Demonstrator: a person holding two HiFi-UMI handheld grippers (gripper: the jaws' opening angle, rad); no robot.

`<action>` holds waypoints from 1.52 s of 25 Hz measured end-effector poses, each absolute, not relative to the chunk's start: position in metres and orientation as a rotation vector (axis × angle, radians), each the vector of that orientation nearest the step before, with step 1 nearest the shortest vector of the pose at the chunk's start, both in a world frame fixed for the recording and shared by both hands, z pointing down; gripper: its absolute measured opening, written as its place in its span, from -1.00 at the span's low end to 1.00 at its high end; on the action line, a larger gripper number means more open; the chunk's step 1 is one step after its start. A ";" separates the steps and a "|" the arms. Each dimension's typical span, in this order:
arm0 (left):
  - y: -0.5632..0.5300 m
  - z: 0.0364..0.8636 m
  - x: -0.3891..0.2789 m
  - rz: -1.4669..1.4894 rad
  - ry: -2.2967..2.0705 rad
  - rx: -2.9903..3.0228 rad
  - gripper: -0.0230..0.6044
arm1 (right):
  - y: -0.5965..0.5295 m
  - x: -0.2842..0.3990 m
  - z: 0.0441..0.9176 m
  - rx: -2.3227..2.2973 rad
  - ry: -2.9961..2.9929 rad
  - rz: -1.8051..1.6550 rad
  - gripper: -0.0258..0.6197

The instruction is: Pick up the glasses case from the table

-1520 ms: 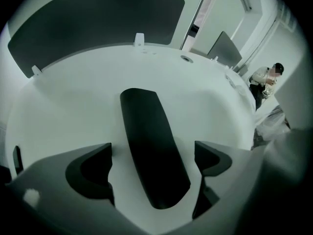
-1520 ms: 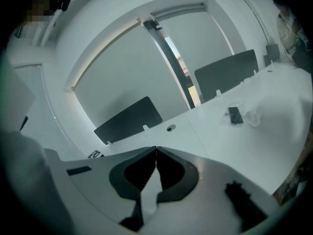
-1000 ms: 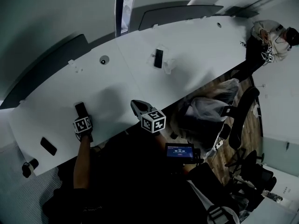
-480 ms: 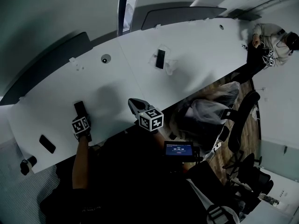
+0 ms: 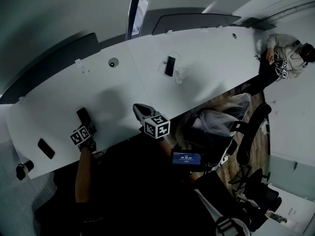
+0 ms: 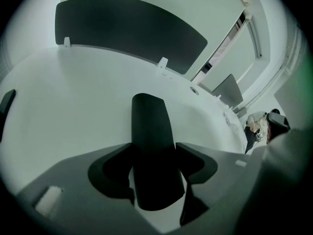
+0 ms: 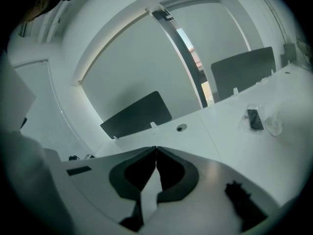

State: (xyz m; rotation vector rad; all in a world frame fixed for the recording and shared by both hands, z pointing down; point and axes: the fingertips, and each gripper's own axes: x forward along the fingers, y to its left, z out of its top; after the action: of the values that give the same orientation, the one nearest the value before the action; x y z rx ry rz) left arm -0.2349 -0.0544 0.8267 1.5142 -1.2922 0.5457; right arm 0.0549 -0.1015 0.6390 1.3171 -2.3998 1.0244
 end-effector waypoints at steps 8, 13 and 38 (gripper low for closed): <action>-0.049 0.800 -0.212 0.368 -1.256 1.563 -0.02 | -0.108 0.033 0.637 1.225 -2.435 0.998 -0.89; -0.049 0.776 -0.214 0.215 -1.253 1.573 -0.02 | -0.111 0.010 0.637 1.135 -2.461 0.983 -0.90; 0.038 0.710 -0.251 -0.210 -1.322 1.632 -0.02 | -0.037 -0.154 0.609 0.279 -2.682 0.401 -0.90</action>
State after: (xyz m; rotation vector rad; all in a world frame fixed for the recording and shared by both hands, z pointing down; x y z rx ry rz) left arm -0.2508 0.0384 0.7096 1.6321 -1.3223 -0.2101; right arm -0.1536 -0.0369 0.6087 0.2785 -2.6825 0.4009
